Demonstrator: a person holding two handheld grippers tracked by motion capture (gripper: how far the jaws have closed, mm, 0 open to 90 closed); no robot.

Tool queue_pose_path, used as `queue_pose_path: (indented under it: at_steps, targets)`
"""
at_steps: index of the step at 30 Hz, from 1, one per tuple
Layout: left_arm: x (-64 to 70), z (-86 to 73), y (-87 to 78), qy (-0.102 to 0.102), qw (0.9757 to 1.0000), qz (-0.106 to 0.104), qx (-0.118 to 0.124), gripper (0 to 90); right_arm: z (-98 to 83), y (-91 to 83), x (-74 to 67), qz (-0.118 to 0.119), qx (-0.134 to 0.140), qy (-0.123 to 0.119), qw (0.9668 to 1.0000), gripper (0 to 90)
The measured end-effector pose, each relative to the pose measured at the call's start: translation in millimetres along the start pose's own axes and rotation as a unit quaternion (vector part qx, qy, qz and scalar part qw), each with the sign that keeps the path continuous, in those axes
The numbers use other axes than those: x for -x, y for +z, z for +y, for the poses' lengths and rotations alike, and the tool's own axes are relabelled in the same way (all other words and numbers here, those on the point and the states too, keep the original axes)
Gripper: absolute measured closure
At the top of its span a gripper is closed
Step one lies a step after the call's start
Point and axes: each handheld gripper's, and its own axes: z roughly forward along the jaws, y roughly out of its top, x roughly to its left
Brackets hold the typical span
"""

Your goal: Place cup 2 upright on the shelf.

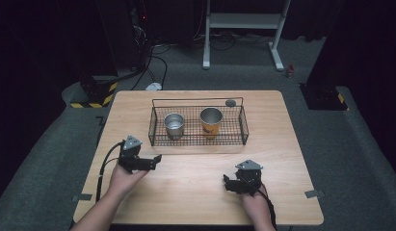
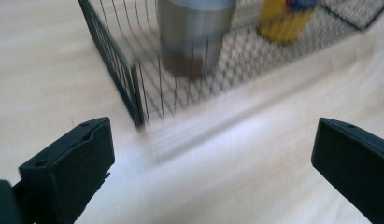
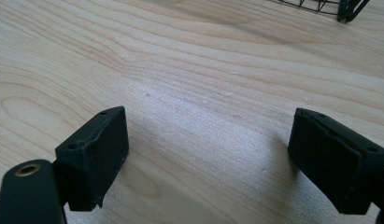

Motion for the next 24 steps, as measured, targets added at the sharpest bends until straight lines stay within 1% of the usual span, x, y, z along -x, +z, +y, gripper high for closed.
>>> queue_pose_path:
  at_steps: [3,6,8,9,11,12,13,14,15,16,19,20,23,24]
  targets:
    - [-0.4,-20.2,-1.7,0.008,0.9997,0.001,-0.024,0.1,0.0,0.0,0.0,0.000,0.000,0.000,1.0000,12.4]
    - [-1.2,-38.4,-3.0,0.016,0.9987,-0.001,-0.048,0.1,0.0,0.0,-0.1,-0.001,0.000,0.000,1.0000,12.5]
    - [-1.5,-49.7,-3.2,0.025,0.9974,-0.002,-0.067,0.1,0.0,0.0,-0.1,-0.001,0.000,0.000,1.0000,12.5]
    - [-1.2,-56.3,-3.4,0.028,0.9969,-0.001,-0.074,0.1,0.0,0.0,0.0,-0.001,0.000,-0.001,1.0000,12.4]
    - [-1.6,-63.6,-3.5,0.035,0.9959,-0.002,-0.084,0.2,0.0,0.0,-0.1,-0.001,0.000,0.000,1.0000,12.5]
    - [-1.6,-67.3,-3.3,0.043,0.9955,0.000,-0.084,0.2,0.0,0.0,-0.1,-0.001,0.000,-0.001,1.0000,12.4]
    - [-0.3,-70.6,-4.0,0.054,0.9955,0.008,-0.077,0.1,0.0,-0.1,-0.2,0.000,-0.001,0.000,1.0000,12.5]
    - [0.9,-72.3,-4.9,0.053,0.9960,0.008,-0.072,0.1,0.0,-0.1,-0.2,0.000,-0.001,0.000,1.0000,12.5]
    - [1.1,-72.5,-5.5,0.054,0.9958,0.008,-0.073,0.1,0.0,0.0,-0.1,-0.001,0.000,-0.001,1.0000,12.5]
    - [1.3,-73.2,-5.4,0.054,0.9961,0.010,-0.069,0.1,0.0,-0.1,-0.2,-0.001,-0.001,0.000,1.0000,12.5]
    - [2.2,-74.6,-6.3,0.052,0.9965,0.030,-0.059,0.1,0.0,-0.1,-0.3,-0.001,-0.001,0.000,1.0000,12.5]
    - [1.7,-75.0,-6.5,0.052,0.9965,0.030,-0.059,0.1,0.0,-0.1,-0.2,-0.001,-0.001,0.000,1.0000,12.5]
    - [0.5,-75.8,-6.3,0.038,0.9971,0.026,-0.060,0.3,0.0,-0.1,-0.2,-0.001,-0.001,0.000,1.0000,12.5]
    - [0.5,-75.8,-6.3,0.038,0.9971,0.026,-0.060,0.2,0.0,-0.1,-0.2,-0.001,-0.001,0.000,1.0000,12.4]
